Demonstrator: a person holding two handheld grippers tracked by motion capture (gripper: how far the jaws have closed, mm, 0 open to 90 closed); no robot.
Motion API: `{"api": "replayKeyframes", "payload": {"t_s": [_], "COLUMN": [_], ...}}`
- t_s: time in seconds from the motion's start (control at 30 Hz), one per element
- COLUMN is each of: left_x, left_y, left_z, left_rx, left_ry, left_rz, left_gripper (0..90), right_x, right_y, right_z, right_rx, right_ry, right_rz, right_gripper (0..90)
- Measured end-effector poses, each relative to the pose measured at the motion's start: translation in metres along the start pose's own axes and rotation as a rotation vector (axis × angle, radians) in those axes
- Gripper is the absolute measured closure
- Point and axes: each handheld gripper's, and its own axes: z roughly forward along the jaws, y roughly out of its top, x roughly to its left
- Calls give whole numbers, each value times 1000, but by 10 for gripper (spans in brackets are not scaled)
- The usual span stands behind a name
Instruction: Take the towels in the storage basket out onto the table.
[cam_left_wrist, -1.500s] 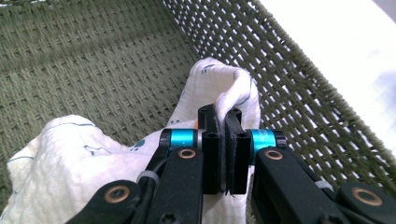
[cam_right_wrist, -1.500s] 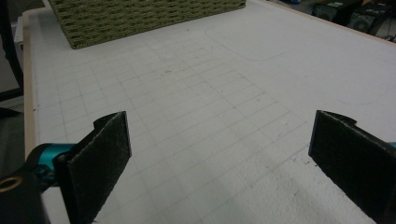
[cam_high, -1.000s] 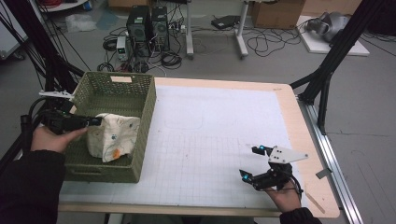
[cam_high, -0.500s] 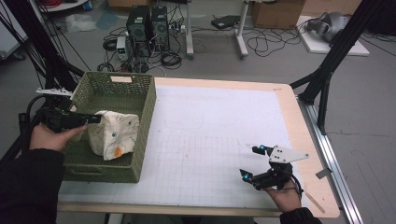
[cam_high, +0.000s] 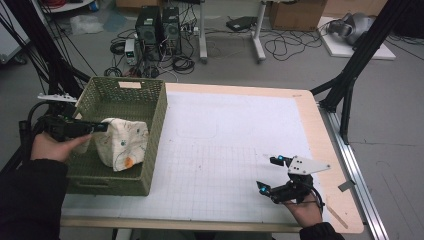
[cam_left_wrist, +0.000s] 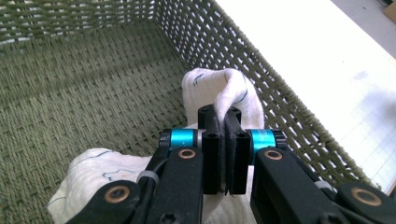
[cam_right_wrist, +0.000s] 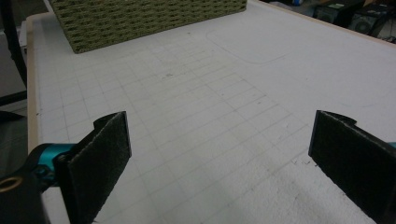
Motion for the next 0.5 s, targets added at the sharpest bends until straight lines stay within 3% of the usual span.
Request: {"api": "replayKeyframes", "payload": {"t_s": [0.5], "left_x": [-8], "left_y": [16], "left_z": [-13], "left_rx": [-33], "left_ry": [-6], "left_rz": [25], "left_gripper": [869], "right_x": [0], "right_y": [0], "right_z": [1], "right_rx": [0], "right_ry": [-1], "right_rz": [-3], "right_gripper": [47]}}
